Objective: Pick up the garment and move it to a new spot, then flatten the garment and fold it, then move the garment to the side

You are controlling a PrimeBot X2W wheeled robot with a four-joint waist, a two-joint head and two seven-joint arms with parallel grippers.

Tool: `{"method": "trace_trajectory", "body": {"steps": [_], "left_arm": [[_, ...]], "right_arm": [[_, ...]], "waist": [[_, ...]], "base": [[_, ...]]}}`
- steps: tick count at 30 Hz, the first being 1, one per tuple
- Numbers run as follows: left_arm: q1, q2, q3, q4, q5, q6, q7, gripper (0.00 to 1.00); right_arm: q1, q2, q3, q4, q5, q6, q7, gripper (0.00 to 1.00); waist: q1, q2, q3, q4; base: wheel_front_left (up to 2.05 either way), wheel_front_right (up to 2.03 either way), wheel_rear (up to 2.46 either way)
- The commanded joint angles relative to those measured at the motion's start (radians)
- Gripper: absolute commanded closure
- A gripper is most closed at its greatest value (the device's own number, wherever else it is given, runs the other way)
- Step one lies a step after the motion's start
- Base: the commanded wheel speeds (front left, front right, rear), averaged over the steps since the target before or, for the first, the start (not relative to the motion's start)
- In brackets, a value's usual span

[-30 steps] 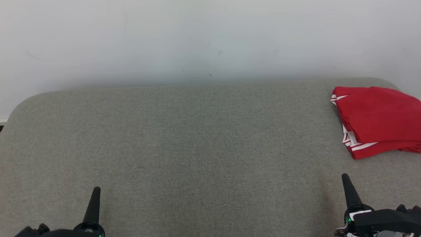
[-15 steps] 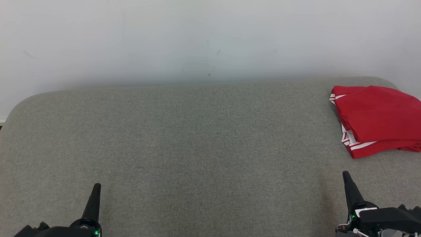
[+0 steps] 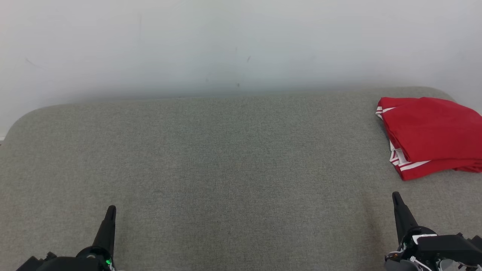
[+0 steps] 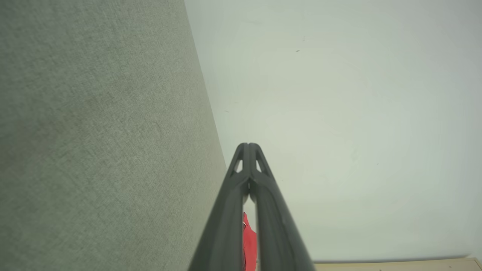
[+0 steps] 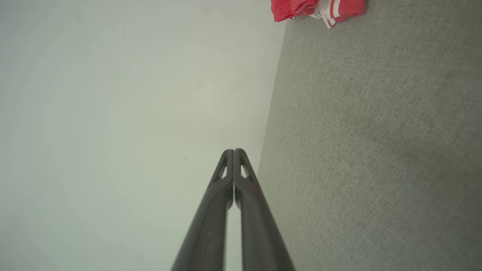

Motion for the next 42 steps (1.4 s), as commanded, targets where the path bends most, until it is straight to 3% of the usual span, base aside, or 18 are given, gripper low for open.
{"method": "trace_trajectory", "body": {"steps": [1,17,42], "left_arm": [[-0.016,0.006,0.004,0.001,-0.028,-0.008,0.008,1.0],[-0.027,0.006,0.008,0.007,-0.129,-0.007,0.034,1.0],[-0.024,0.006,0.008,0.007,-0.125,-0.007,0.034,1.0]], "right_arm": [[-0.009,0.002,-0.006,-0.005,0.024,-0.002,0.007,1.0],[-0.019,0.008,-0.019,-0.007,0.119,-0.002,0.034,1.0],[-0.016,0.008,-0.018,-0.007,0.113,-0.002,0.033,1.0]], "waist": [[-0.0001,0.0,0.0,-0.001],[-0.0001,0.0,0.002,-0.006],[-0.0001,0.0,0.002,-0.006]], "base": [[0.0,0.0,0.0],[0.0,0.0,0.0],[0.0,0.0,0.0]]}}
